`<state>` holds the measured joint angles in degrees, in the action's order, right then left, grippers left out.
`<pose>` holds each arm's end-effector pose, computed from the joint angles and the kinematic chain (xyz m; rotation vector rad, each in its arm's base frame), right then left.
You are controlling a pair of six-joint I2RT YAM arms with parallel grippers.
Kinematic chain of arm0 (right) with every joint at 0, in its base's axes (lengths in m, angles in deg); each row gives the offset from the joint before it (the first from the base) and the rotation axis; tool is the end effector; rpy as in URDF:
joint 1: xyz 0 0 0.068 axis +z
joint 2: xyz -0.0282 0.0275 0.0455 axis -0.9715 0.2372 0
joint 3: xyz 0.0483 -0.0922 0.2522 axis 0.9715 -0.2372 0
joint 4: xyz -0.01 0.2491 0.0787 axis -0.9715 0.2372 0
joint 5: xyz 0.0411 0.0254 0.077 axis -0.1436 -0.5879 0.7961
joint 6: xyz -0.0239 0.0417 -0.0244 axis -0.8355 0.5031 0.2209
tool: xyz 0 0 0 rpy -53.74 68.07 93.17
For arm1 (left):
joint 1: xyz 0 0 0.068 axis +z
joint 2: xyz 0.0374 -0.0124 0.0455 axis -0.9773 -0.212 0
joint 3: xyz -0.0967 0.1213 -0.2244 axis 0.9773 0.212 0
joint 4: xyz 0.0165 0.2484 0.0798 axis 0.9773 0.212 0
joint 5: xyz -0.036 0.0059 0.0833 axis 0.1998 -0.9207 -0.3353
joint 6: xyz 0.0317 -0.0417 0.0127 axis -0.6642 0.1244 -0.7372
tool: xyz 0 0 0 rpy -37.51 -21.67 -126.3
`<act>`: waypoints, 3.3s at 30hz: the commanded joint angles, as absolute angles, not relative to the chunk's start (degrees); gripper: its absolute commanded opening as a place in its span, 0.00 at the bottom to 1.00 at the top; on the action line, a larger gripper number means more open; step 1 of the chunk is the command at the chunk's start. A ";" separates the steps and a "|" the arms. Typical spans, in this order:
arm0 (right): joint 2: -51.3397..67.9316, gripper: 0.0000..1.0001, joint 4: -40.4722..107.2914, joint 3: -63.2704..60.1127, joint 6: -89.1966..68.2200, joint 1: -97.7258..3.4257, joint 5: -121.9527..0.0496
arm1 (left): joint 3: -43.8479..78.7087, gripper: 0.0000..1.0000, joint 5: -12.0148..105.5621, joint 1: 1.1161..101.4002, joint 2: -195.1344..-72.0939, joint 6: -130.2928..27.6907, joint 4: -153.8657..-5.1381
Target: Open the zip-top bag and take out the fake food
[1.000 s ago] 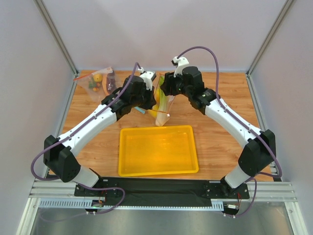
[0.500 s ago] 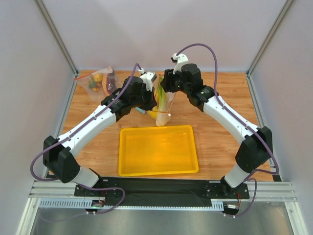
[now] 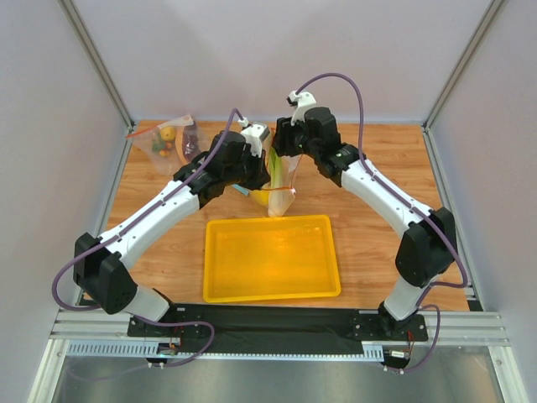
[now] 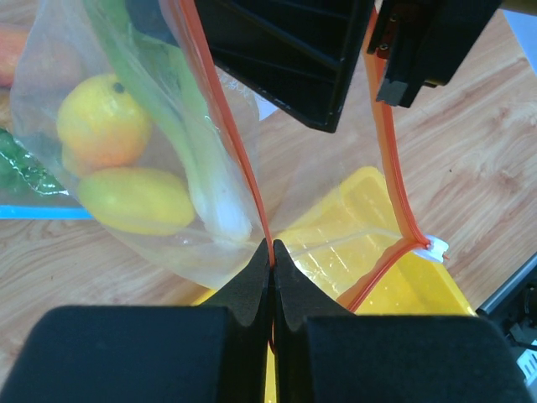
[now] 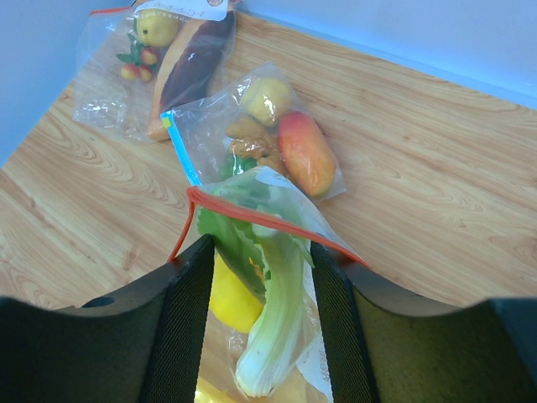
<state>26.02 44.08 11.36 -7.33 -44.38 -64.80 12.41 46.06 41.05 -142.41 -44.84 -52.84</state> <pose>0.3503 0.2208 0.3497 -0.4213 1.9397 0.5440 0.2673 -0.2052 0.3486 0.4364 2.1548 -0.6936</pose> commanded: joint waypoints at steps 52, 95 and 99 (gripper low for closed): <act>9.92 0.00 36.15 2.68 -12.64 -41.12 -48.99 | 11.46 0.00 57.59 51.83 -143.64 -41.26 -54.46; -2.29 0.00 26.13 12.44 -10.70 -41.21 -63.67 | 10.50 0.00 53.63 49.28 -145.57 -43.46 -51.38; -7.91 0.00 26.57 9.71 -11.94 -41.12 -63.85 | 10.06 0.00 53.10 49.28 -145.66 -43.89 -50.68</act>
